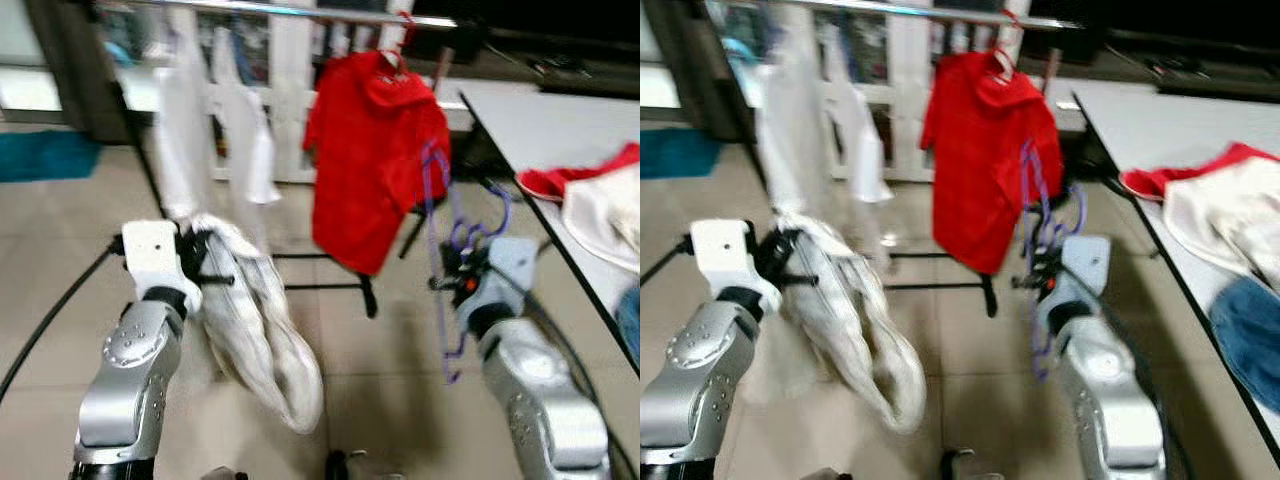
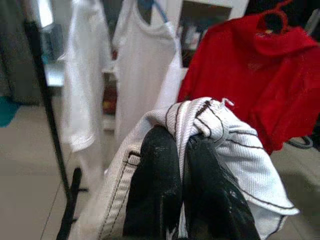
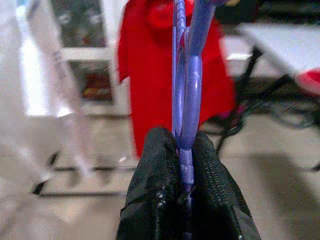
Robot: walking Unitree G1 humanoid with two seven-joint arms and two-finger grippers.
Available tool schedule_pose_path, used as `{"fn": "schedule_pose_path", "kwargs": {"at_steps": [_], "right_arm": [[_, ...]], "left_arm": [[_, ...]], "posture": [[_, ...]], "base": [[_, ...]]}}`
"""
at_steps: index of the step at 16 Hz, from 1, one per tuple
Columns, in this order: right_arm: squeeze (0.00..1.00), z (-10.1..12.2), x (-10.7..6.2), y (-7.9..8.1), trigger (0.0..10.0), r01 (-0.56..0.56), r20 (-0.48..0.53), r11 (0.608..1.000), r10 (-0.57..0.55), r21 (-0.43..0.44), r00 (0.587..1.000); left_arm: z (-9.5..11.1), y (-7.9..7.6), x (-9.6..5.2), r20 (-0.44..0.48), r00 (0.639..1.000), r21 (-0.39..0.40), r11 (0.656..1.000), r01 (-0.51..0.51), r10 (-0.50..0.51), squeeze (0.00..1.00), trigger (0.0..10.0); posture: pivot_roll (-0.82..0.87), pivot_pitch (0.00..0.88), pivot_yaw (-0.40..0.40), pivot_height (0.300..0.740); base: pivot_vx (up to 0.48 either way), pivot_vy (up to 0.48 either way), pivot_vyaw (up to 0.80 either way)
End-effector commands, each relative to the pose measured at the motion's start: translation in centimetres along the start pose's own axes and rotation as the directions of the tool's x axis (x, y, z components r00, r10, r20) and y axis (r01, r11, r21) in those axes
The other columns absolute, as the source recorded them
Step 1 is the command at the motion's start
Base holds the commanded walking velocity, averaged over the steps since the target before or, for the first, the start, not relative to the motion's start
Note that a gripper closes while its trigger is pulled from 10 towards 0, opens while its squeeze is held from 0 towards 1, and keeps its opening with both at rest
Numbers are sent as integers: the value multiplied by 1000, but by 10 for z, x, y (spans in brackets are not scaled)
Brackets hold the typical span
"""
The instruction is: Hang hanger
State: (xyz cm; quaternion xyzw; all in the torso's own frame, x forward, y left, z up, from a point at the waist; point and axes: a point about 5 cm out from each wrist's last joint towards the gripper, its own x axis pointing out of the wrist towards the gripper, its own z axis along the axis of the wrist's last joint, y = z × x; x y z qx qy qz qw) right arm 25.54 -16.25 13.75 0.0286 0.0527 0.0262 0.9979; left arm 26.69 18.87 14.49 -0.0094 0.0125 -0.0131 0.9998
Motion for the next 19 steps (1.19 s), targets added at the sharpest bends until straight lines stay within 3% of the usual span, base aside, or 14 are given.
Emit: {"fn": "schedule_pose_path", "kwargs": {"at_steps": [1,3,5,6,9,10,14,19], "right_arm": [[0,5,1,-7,10000,29,40,1000,-28,-5,999],[0,6,1,-7,10000,32,42,998,-35,50,999],[0,12,4,0,10000,49,89,988,-63,148,994],[0,11,6,-3,10000,122,64,983,-132,137,989],[0,8,4,1,10000,56,54,995,-60,78,997],[0,7,2,-8,10000,148,53,989,-148,19,988],[0,-2,1,-11,10000,148,-6,986,-148,74,989],[0,0,5,-4,10000,75,-6,995,-74,59,997]], "left_arm": [[16,-1,-1,83,997,29,1000,-7,4,0,10000],[7,1,-7,-44,999,112,994,-3,8,0,10000],[9,-4,-9,-22,995,68,993,100,-98,0,10000],[7,-7,-8,-30,995,44,995,95,-94,0,10000],[6,-16,-8,-59,987,24,988,152,-151,0,10000],[7,-18,-2,-54,985,24,986,163,-162,0,10000],[6,-25,-3,-56,975,56,974,219,-216,0,10000],[3,-26,-8,-75,971,70,970,234,-229,0,10000]], "posture": [[-78,78,-78,740],[-77,58,-104,740],[-82,49,-113,740],[-82,62,-107,740],[-89,63,-104,740],[-103,70,-88,740],[-96,59,-94,740],[-80,81,-103,740]], "base": [[0,0,-800],[0,0,-800],[0,0,-800],[0,0,-800],[0,0,-796],[0,0,-800],[0,0,-800],[0,0,-800]]}}
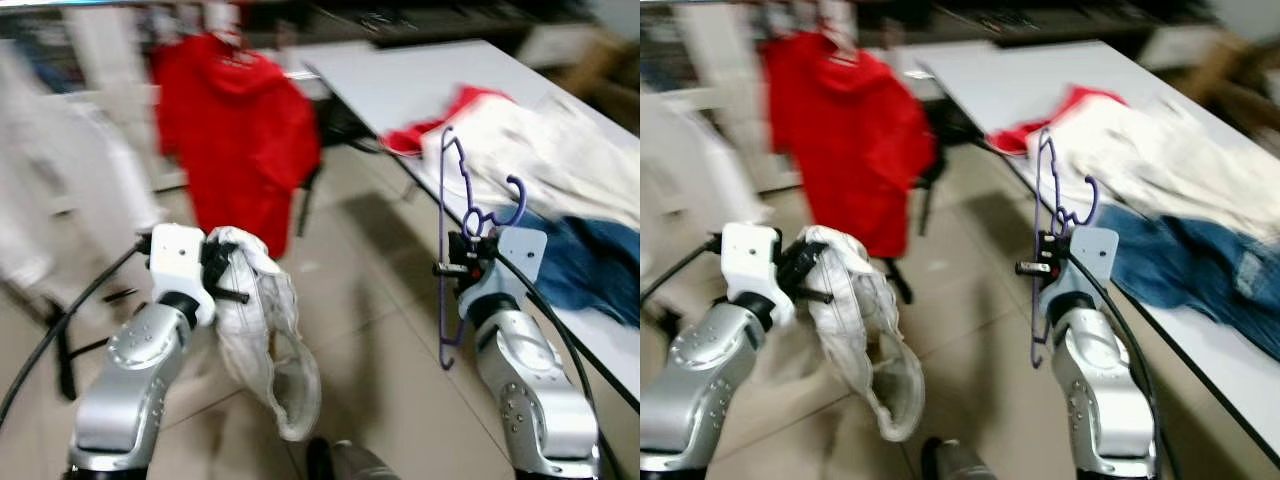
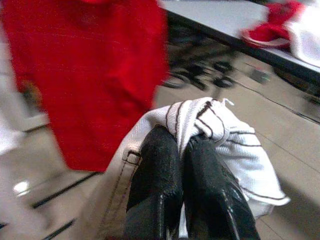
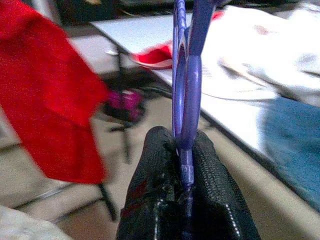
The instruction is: Hang hanger
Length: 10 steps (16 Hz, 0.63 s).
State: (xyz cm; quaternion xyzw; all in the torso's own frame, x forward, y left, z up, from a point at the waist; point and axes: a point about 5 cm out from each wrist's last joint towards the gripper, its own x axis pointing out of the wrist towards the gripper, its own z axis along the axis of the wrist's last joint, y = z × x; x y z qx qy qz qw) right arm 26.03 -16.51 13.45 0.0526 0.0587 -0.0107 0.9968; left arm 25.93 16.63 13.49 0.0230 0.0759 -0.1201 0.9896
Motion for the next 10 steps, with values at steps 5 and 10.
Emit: {"fn": "schedule_pose_path", "kwargs": {"at_steps": [5,10], "right_arm": [[0,-4,-7,-1,10000,31,-14,999,-31,23,999],[0,-7,-3,-2,10000,29,-14,1000,-29,9,999]], "left_arm": [[11,2,-2,49,999,10,1000,1,-1,0,10000],[12,-2,-3,39,999,-32,999,23,-22,0,10000]], "posture": [[-87,61,-94,740],[-85,75,-91,740]], "base": [[0,0,-800],[0,0,-800]]}}
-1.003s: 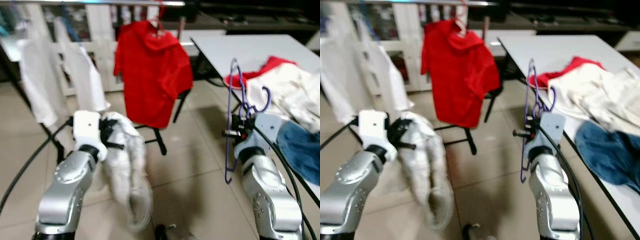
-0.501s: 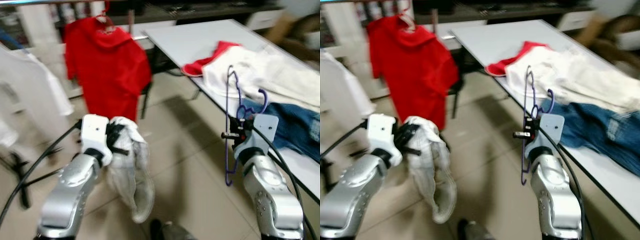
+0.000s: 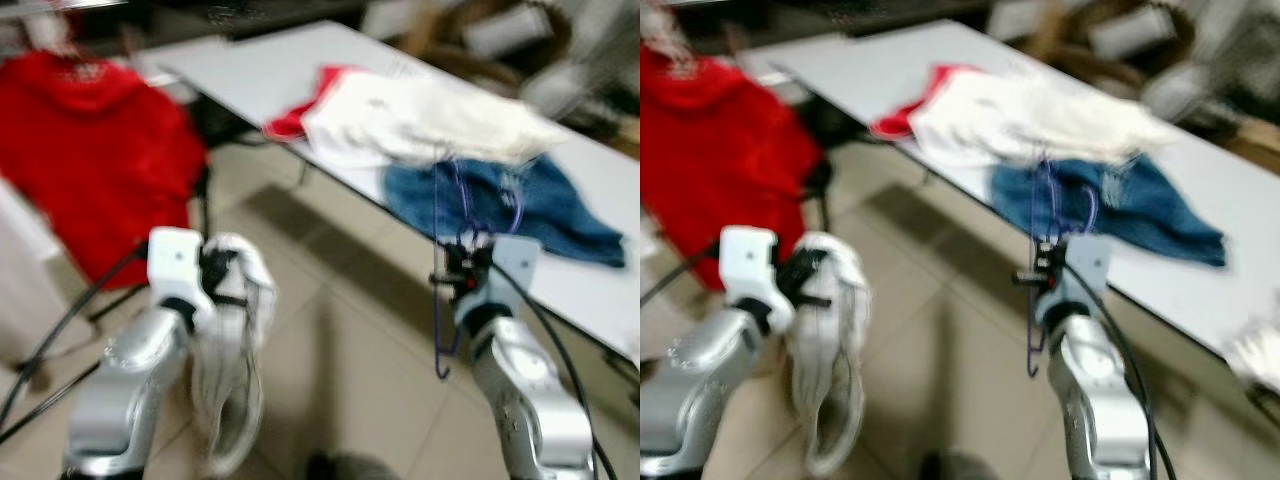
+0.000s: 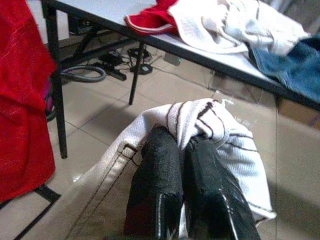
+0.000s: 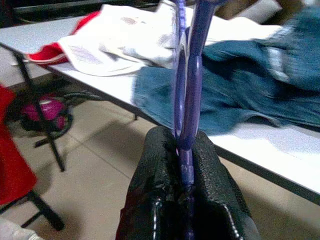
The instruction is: Hang hanger
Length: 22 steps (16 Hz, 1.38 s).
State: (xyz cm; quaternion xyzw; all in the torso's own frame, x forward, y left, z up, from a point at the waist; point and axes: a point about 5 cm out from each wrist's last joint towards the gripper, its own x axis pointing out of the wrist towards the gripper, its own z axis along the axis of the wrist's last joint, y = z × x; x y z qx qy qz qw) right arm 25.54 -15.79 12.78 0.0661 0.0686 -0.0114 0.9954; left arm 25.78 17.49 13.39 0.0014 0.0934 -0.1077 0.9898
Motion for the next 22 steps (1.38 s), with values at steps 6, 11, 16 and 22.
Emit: {"fn": "schedule_pose_path", "kwargs": {"at_steps": [6,11,16,22], "right_arm": [[0,-3,-2,-12,10000,50,-3,999,-50,-18,999],[0,5,-7,-13,10000,68,20,997,-67,-37,998],[0,3,-4,-21,10000,50,-4,997,-50,-51,999],[0,10,-3,-4,10000,-41,10,991,42,-124,999]], "left_arm": [[20,-12,1,93,995,6,999,45,-46,0,10000],[8,-7,2,13,1000,-101,995,3,-2,0,10000],[7,-4,-1,56,997,-32,998,-50,51,0,10000],[10,-10,2,99,994,-13,999,-38,39,0,10000]], "posture": [[-100,102,-68,740],[-127,87,-63,740],[-124,75,-73,740],[-138,50,-77,740]], "base": [[0,0,-800],[0,0,-800],[0,0,-800],[0,-126,-800]]}}
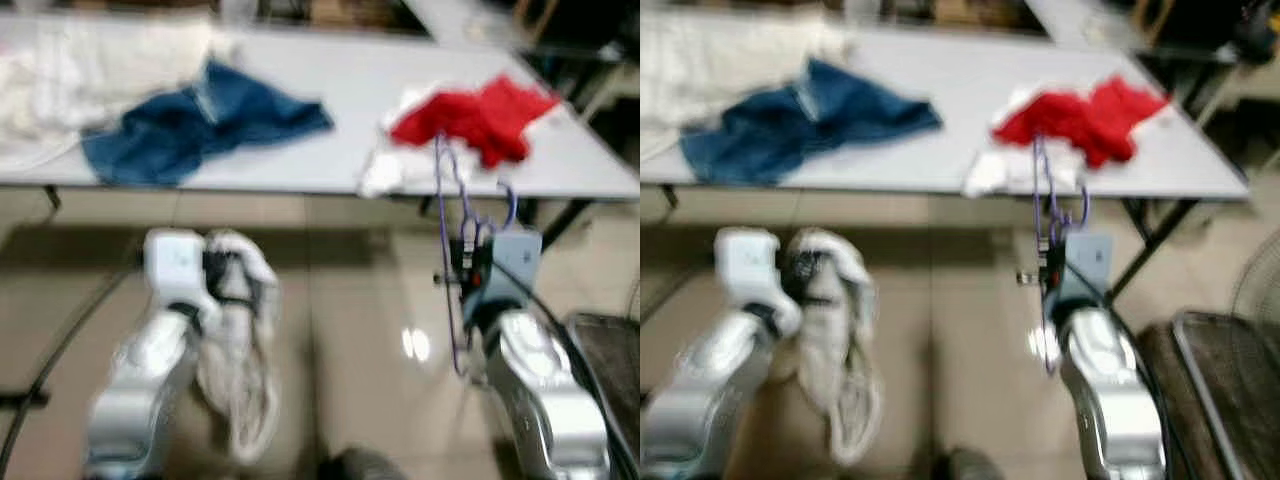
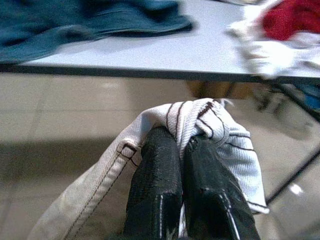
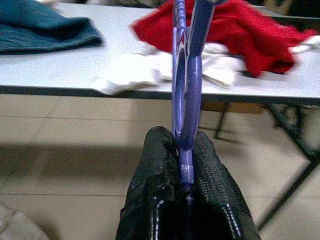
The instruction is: Hang hanger
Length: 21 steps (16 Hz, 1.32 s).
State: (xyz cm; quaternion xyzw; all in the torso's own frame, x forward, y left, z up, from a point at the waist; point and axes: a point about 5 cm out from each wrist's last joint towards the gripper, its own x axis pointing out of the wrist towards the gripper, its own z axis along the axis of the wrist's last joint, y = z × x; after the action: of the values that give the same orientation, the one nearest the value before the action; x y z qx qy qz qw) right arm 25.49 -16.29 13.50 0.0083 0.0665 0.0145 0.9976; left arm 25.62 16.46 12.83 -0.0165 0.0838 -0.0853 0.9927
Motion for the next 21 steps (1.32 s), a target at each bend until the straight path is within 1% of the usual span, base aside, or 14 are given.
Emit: {"fn": "schedule_pose_path", "kwargs": {"at_steps": [1,4,8,9,11,13,14,16,17,21], "right_arm": [[0,4,-1,1,10000,-13,13,1000,13,-8,1000],[0,5,0,2,10000,-54,11,998,54,-28,998],[0,1,0,-6,10000,-89,-20,994,88,-61,996],[0,2,1,-8,10000,-87,-22,994,86,-66,996],[0,3,1,-15,10000,-77,-18,994,76,-72,997],[0,8,1,-19,10000,-89,1,993,89,-76,996],[0,11,1,-18,10000,-98,11,992,99,-79,995],[0,13,3,-16,10000,-110,22,991,112,-83,993],[0,13,3,-14,10000,-116,25,990,119,-83,993],[0,13,6,-9,10000,-156,27,982,160,-102,987]], "left_arm": [[16,-1,2,83,997,28,1000,-3,1,0,10000],[17,-2,5,92,996,27,1000,-9,6,0,10000],[15,-5,5,91,996,42,999,-4,0,0,10000],[15,-7,6,92,996,59,998,5,-10,0,10000],[15,-10,8,86,996,71,997,4,-10,0,10000],[22,-12,11,125,992,47,999,25,-31,0,10000],[24,-12,13,139,989,51,997,50,-57,0,10000],[23,-8,17,135,990,71,997,27,-36,0,10000],[23,-8,18,131,991,88,996,29,-40,0,10000],[31,-4,21,166,986,109,994,5,-23,0,10000]], "posture": [[-139,44,-76,740],[-138,43,-78,740],[-142,46,-80,740],[-146,46,-77,740],[-150,42,-74,740],[-157,35,-70,740],[-160,30,-67,740],[-147,14,-69,740],[-143,9,-72,740],[-141,0,-78,740]], "base": [[0,-480,-500],[0,-480,0],[0,-480,0],[0,-480,0],[0,0,0],[0,0,0],[0,0,0],[309,0,0],[349,0,-800],[390,0,0]]}}
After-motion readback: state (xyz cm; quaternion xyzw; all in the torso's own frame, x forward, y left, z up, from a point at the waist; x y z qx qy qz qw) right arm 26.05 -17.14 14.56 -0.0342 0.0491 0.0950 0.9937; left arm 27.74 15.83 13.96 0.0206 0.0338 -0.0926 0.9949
